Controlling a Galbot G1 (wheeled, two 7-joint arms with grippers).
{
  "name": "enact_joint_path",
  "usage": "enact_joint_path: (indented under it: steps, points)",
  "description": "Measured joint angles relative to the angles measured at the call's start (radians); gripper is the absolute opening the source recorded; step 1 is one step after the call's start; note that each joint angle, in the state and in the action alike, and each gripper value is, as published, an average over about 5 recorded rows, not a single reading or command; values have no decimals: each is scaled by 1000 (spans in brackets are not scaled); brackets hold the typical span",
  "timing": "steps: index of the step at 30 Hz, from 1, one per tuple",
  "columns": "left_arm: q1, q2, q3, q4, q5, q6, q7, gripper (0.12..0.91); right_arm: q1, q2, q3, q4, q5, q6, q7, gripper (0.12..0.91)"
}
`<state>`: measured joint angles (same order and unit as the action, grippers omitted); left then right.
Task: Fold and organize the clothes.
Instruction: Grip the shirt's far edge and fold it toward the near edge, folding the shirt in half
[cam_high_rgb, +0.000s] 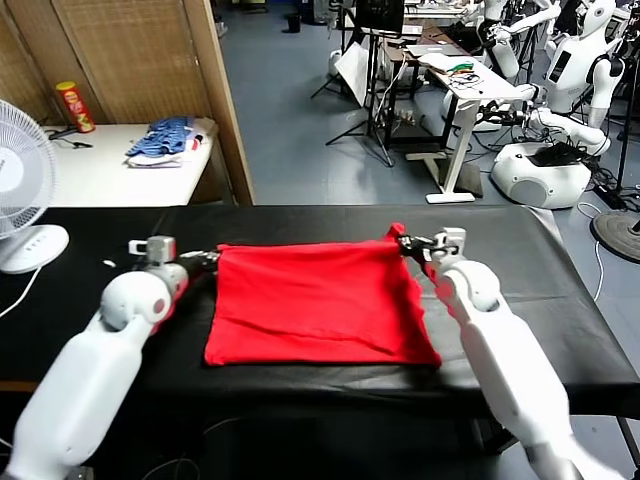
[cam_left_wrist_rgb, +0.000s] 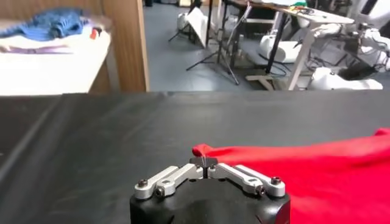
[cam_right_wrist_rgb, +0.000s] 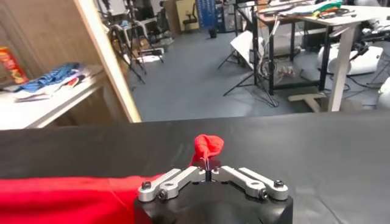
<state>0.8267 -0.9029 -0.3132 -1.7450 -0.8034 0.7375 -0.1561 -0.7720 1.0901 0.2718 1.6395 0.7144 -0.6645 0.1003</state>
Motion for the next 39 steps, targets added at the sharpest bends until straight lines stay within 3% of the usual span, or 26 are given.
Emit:
enact_joint_path:
  steps: [6,11,20,29,31,34,39]
  points:
    - [84,72,-31,-105,-14,0,-10,126,-113,-69,16,152,4,-66,42,123]
    - [156,110,-55,-185,-3,-1,-19,126,-196,-101,30,256,-15,-72,65,123]
    - [284,117,-91,-286,50,-1,-14,126,-297,-137,40,332,-60,-72,59,123]
    - [384,96,-103,-337,107,-1,-9,126,-355,-131,46,343,-79,-72,39,133]
    - [403,92,-104,-346,114,-1,-9,126,-364,-131,53,353,-74,-72,33,180]
    - [427,89,-112,-358,121,-1,-9,167,-379,-136,71,372,-59,-72,28,322]
    - [465,97,-139,-385,112,-1,-2,417,-396,-142,120,402,-15,-72,29,590]
